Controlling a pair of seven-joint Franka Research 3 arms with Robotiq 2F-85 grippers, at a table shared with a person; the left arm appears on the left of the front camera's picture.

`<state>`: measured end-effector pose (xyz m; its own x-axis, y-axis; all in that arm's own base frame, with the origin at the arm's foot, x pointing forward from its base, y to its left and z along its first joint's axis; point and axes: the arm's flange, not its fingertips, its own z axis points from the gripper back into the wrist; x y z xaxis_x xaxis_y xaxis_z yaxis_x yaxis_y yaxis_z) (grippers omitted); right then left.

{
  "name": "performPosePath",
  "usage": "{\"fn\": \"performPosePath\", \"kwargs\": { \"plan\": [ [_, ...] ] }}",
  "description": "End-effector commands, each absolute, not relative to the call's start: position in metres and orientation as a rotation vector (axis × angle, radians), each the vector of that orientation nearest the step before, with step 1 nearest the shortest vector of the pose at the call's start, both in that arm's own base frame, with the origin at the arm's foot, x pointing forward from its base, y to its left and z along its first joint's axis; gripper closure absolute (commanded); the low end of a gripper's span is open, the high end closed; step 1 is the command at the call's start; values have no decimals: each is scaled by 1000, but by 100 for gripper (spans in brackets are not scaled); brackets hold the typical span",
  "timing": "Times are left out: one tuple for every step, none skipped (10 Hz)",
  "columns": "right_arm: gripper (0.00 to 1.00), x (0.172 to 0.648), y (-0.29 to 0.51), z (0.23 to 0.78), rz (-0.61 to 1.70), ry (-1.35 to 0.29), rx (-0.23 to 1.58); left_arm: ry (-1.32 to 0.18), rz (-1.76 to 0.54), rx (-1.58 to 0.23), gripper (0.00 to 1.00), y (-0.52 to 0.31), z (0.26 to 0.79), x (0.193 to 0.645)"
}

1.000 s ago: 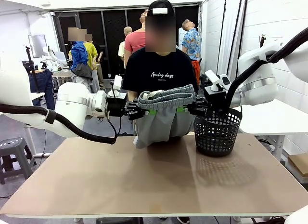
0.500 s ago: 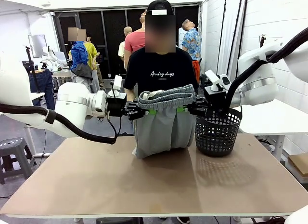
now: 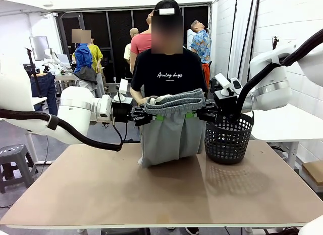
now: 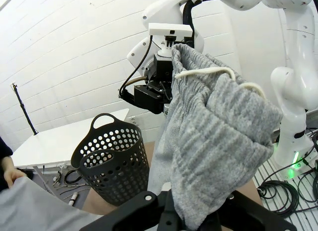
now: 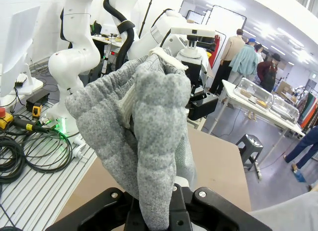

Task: Fold the training pants.
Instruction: Release the ends of the Training pants and then grab the overlapped ends.

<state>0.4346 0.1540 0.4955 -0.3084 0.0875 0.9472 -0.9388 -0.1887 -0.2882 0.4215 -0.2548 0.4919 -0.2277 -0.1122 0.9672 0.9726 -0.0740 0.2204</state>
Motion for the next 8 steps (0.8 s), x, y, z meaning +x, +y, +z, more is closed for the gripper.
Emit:
{"fn": "performPosePath", "kwargs": {
  "plan": [
    [100,433,155,495,1624,-1262,1091,-1262,-1472,-1035,100,-256,496,421],
    [100,433,155,495,1624,-1262,1091,-1262,-1472,-1035,100,-256,496,421],
    [100,433,155,495,1624,-1262,1091,-1262,-1472,-1035,100,-256,496,421],
    [100,433,155,495,1624,-1262,1091,-1262,-1472,-1035,100,-256,496,421],
    [100,433,155,495,1624,-1262,1091,-1262,-1472,-1035,100,-256,496,421],
    [100,433,155,495,1624,-1262,1091,-1262,-1472,-1035,100,-256,496,421],
    [100,433,155,495,1624,-1262,1091,-1262,-1472,-1035,100,-256,496,421],
    [100,433,155,495,1624,-1262,1091,-1262,-1472,-1035,100,-256,496,421]
  ]
}}
